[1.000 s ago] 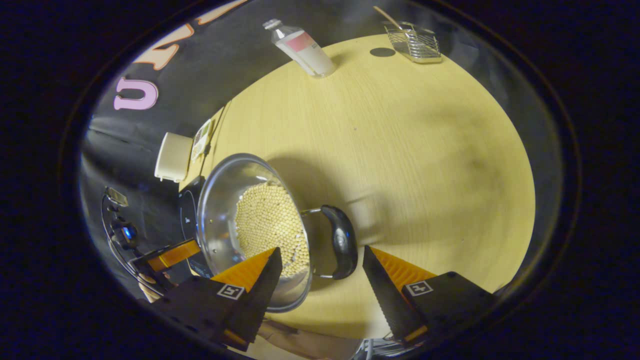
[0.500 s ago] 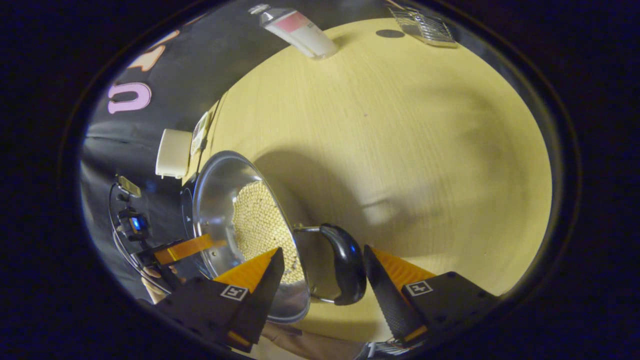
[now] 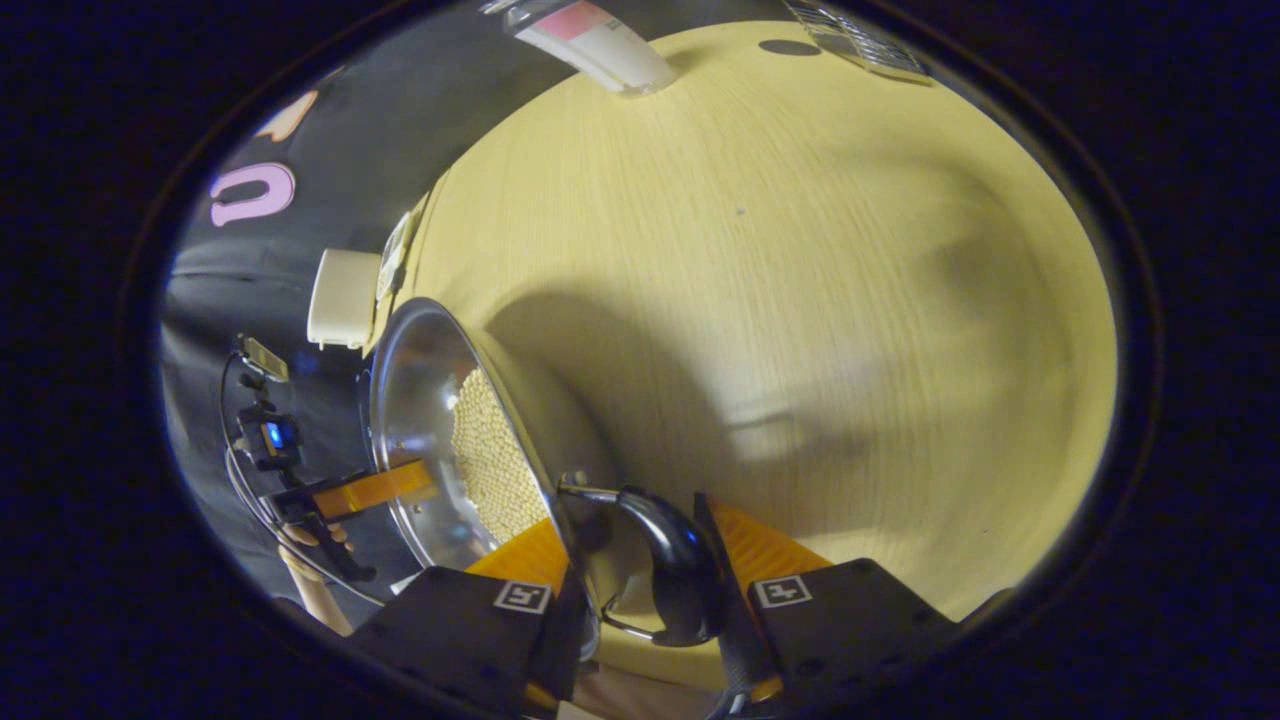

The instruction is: First push the handle of the pot to place it horizontally, then grasp the pot with both hands and set it on the induction cooktop.

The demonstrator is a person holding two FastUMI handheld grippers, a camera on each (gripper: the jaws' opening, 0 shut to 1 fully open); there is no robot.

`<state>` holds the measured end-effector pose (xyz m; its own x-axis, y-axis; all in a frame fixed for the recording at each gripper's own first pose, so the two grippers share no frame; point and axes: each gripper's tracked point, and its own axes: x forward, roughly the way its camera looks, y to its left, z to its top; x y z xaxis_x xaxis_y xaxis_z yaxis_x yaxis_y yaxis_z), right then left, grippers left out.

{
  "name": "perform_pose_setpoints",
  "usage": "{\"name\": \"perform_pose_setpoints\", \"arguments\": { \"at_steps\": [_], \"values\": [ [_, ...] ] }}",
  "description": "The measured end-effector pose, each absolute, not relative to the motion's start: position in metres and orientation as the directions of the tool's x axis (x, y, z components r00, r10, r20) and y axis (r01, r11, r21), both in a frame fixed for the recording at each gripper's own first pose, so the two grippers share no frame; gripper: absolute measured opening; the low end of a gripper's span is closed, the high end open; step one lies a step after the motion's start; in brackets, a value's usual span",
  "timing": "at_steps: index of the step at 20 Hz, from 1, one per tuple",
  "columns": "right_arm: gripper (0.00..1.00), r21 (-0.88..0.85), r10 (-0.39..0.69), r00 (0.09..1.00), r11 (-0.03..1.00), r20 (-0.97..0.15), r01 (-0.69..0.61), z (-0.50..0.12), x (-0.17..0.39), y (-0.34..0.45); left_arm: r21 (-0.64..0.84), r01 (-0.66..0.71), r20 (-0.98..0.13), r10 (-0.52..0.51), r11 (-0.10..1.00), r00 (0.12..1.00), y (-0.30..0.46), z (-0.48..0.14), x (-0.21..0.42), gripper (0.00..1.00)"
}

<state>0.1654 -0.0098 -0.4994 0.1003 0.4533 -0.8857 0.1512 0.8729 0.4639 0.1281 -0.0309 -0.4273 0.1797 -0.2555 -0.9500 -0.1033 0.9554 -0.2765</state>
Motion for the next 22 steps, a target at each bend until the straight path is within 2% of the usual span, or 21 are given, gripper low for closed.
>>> {"name": "perform_pose_setpoints", "arguments": {
  "at_steps": [3,8,9,13,14,16,17,18,19,21,22],
  "values": [
    [0.52,0.475,0.461,0.121,0.868,-0.879,0.144,-0.491,0.177,-0.016,-0.270,-0.109,-0.952,-0.248,0.957,0.180,-0.030,-0.428,0.128,0.62],
    [0.51,0.459,0.445,0.127,0.879,-0.887,0.127,-0.483,0.168,-0.017,-0.253,-0.108,-0.956,-0.231,0.961,0.181,-0.032,-0.413,0.110,0.60],
    [0.57,0.461,0.447,0.126,0.879,-0.886,0.124,-0.478,0.162,-0.018,-0.260,-0.109,-0.954,-0.237,0.960,0.186,-0.033,-0.407,0.104,0.59],
    [0.56,0.478,0.464,0.124,0.870,-0.877,0.123,-0.458,0.129,-0.019,-0.295,-0.126,-0.944,-0.268,0.947,0.194,-0.036,-0.387,0.076,0.57],
    [0.51,0.476,0.462,0.127,0.873,-0.878,0.111,-0.453,0.121,-0.018,-0.298,-0.123,-0.943,-0.271,0.947,0.194,-0.036,-0.383,0.070,0.57],
    [0.51,0.468,0.455,0.131,0.879,-0.881,0.096,-0.444,0.108,-0.017,-0.300,-0.117,-0.941,-0.274,0.947,0.198,-0.035,-0.374,0.059,0.58],
    [0.56,0.468,0.454,0.139,0.879,-0.880,0.095,-0.437,0.103,-0.017,-0.301,-0.112,-0.940,-0.275,0.947,0.203,-0.034,-0.369,0.054,0.56],
    [0.56,0.469,0.453,0.146,0.879,-0.879,0.093,-0.430,0.098,-0.015,-0.304,-0.109,-0.938,-0.277,0.946,0.209,-0.033,-0.362,0.050,0.56],
    [0.51,0.469,0.453,0.154,0.879,-0.878,0.088,-0.423,0.095,-0.012,-0.307,-0.106,-0.936,-0.279,0.946,0.216,-0.030,-0.356,0.046,0.56],
    [0.51,0.471,0.455,0.165,0.879,-0.875,0.077,-0.410,0.087,-0.004,-0.311,-0.097,-0.932,-0.282,0.946,0.229,-0.024,-0.343,0.038,0.55],
    [0.57,0.474,0.457,0.172,0.877,-0.873,0.074,-0.405,0.084,0.002,-0.312,-0.093,-0.930,-0.284,0.945,0.235,-0.019,-0.338,0.036,0.55]
  ]
}}
